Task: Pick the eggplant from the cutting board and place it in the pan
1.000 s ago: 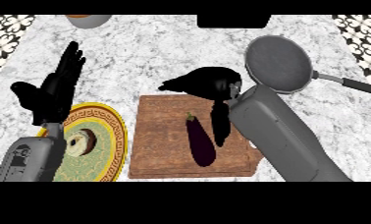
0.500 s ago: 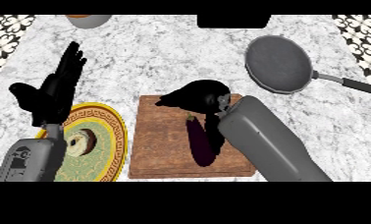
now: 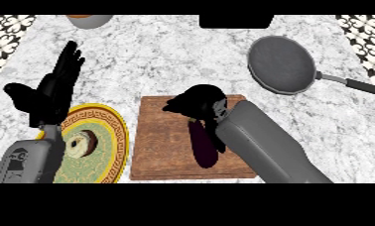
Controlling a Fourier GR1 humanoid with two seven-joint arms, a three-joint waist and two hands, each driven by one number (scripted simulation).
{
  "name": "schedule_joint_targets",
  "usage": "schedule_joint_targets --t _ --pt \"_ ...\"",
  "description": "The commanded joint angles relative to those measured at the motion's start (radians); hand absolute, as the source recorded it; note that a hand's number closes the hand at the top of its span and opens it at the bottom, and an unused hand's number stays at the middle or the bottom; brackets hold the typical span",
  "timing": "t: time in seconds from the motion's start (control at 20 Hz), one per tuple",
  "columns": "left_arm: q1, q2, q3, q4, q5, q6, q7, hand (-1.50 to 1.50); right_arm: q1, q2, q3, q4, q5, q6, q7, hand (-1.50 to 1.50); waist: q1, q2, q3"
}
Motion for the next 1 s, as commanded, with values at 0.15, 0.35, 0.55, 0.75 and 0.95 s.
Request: schedule_joint_targets --t 0.15,0.35,0.55,0.75,0.95 --pt "0.046 -0.028 -0.012 -0.065 -0.03 0.019 0.019 0.0 0.069 0.017 0.015 -0.015 0.095 0.015 -0.015 -1.5 -0.002 -0.002 0.0" --pt "0.039 -0.038 -0.026 -0.086 -0.055 0.023 0.037 0.0 0.054 0.083 0.035 0.086 0.134 -0.044 -0.024 -1.5 0.002 0.0 0.0" --pt "-0.017 -0.022 0.004 -0.041 -0.033 -0.004 0.067 0.0 0.021 0.056 0.028 0.167 0.196 -0.077 -0.106 -1.5 0.002 0.001 0.0" --pt "-0.024 -0.043 0.019 0.05 -0.05 0.0 -0.029 0.0 0.038 0.083 0.043 0.117 0.194 0.001 -0.039 -1.5 -0.002 0.001 0.0" --pt "0.06 -0.017 0.031 -0.047 -0.022 -0.044 -0.018 0.0 0.014 0.084 0.023 0.249 0.245 -0.05 -0.12 -1.5 0.006 0.001 0.0"
